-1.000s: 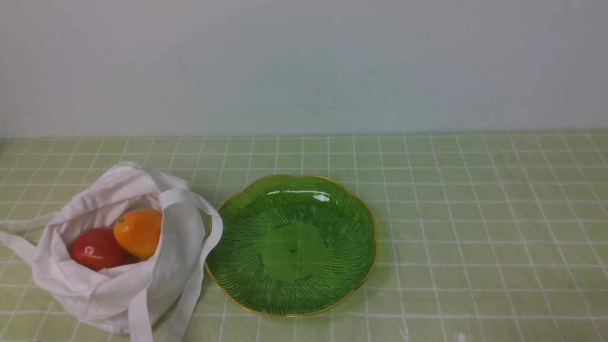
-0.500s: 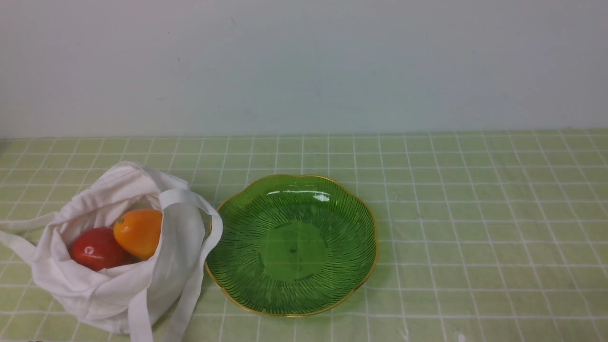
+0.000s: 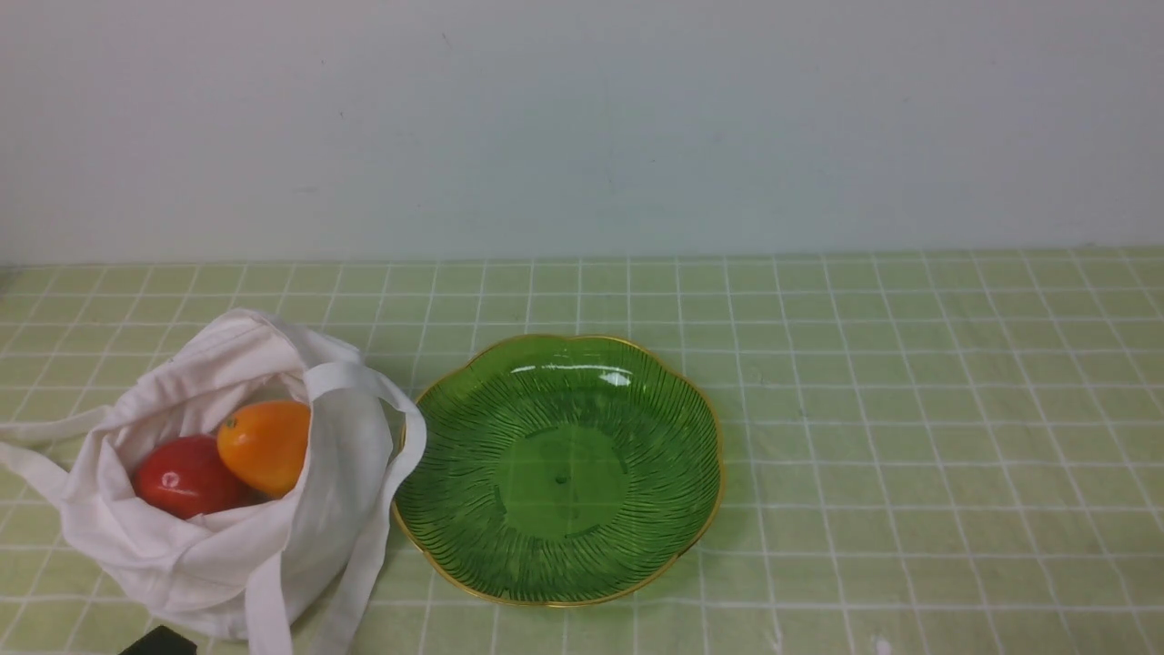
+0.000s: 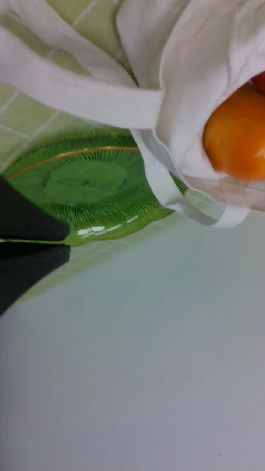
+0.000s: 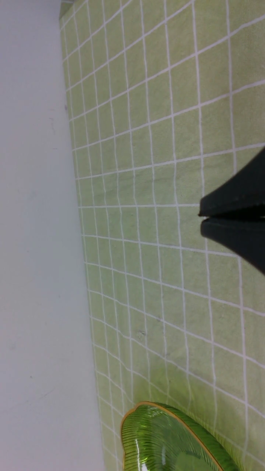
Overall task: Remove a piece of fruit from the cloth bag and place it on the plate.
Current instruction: Use the left arm to grab a mango from the bag
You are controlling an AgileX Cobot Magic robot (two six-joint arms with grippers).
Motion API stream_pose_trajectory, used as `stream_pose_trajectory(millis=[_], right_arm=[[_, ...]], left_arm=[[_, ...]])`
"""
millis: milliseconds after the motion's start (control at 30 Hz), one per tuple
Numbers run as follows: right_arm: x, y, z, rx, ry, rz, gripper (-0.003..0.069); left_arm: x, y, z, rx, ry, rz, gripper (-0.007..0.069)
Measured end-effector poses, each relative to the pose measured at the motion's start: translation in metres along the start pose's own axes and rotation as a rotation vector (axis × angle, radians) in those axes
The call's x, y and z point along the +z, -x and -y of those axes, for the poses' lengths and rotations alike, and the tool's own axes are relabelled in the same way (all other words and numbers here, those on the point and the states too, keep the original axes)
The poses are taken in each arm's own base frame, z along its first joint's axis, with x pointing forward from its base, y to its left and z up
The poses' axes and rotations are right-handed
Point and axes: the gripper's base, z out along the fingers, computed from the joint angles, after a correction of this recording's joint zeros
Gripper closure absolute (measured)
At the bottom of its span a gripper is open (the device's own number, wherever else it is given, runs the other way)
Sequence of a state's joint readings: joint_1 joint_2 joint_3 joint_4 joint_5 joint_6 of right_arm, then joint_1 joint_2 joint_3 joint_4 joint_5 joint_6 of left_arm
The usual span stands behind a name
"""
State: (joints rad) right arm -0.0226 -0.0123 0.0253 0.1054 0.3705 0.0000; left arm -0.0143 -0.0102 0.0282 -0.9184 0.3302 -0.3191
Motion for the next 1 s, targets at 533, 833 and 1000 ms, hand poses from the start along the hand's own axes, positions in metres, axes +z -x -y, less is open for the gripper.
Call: stream_pose_trajectory(millis=[533,833,1000], right_arm=[[0.000,0.000,0.000,0.000,0.000,0.000,0.0673],[0.000,0.000,0.000,0.000,0.000,0.000,0.0673],[0.000,0.000,0.000,0.000,0.000,0.000,0.0673]], left_arm=[[0.001,0.021,0.095,0.493,0.039,-0.221,0.0632],[0.073,0.065,0.120,0.761,0.486,-0.599,0.0607],[0.104,0.084,0.127,0.830,0.566,-0.611,0.0532]])
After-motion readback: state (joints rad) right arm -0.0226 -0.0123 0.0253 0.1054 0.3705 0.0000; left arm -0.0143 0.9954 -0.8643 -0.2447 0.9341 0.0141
